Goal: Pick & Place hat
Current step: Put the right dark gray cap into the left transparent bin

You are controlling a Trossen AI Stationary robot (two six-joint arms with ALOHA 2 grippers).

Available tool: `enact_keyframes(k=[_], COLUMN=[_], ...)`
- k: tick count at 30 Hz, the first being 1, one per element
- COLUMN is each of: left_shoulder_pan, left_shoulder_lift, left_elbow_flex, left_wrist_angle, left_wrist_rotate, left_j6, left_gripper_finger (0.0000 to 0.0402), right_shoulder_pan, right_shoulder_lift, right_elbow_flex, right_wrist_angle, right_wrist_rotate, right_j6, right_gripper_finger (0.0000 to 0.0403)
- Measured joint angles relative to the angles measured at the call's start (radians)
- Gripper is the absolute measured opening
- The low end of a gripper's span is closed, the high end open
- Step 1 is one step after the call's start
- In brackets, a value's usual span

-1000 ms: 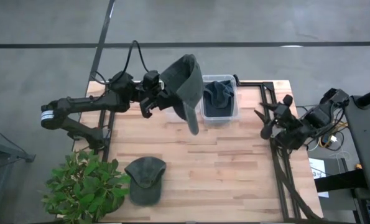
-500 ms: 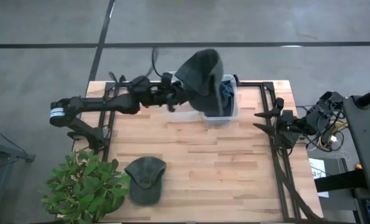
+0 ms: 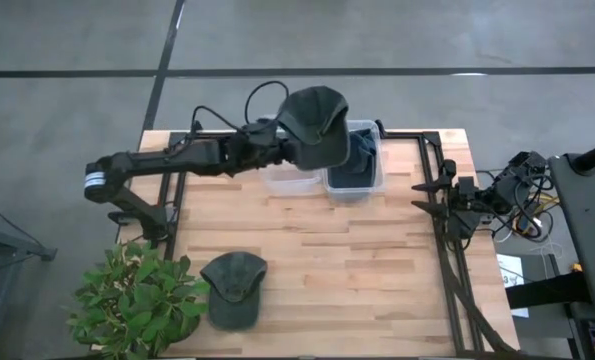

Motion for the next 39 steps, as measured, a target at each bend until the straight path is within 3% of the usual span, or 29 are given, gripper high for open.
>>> enact_keyframes(k=[5,10,17,27,31,39], left_shoulder_pan=[0.018,0.056,0.125,0.188,0.217,0.254], left_shoulder_lift=[-0.002,-0.002,-0.002,-0.001,-0.001,0.002], left_elbow_flex=[0.101,0.155,0.139,0.096,0.079,0.076], left_wrist_angle=[-0.214,-0.344,-0.373,-0.373,-0.373,-0.374], left_wrist_rotate=[-0.07,-0.069,0.077,0.187,0.221,0.255], left_j6=[-0.015,-0.024,-0.021,-0.02,-0.039,-0.045], left_gripper_finger=[0.0005,0.0005,0.0005,0.0005,0.0005,0.0005], right_shoulder_pan=[0.0,0.0,0.0,0.0,0.0,-0.01], right_shoulder_lift=[0.002,0.002,0.0,-0.011,-0.01,0.017], right_elbow_flex=[0.0,0.0,0.0,-0.007,-0.061,-0.198], right_wrist_angle=[-0.003,-0.011,-0.006,0.006,0.088,0.284], right_wrist_rotate=[0.002,-0.001,-0.016,-0.292,-0.361,-0.235], right_j6=[-0.004,0.084,0.075,0.082,0.078,0.051], right_gripper_finger=[0.018,0.0177,0.0179,0.0176,0.0179,0.0178])
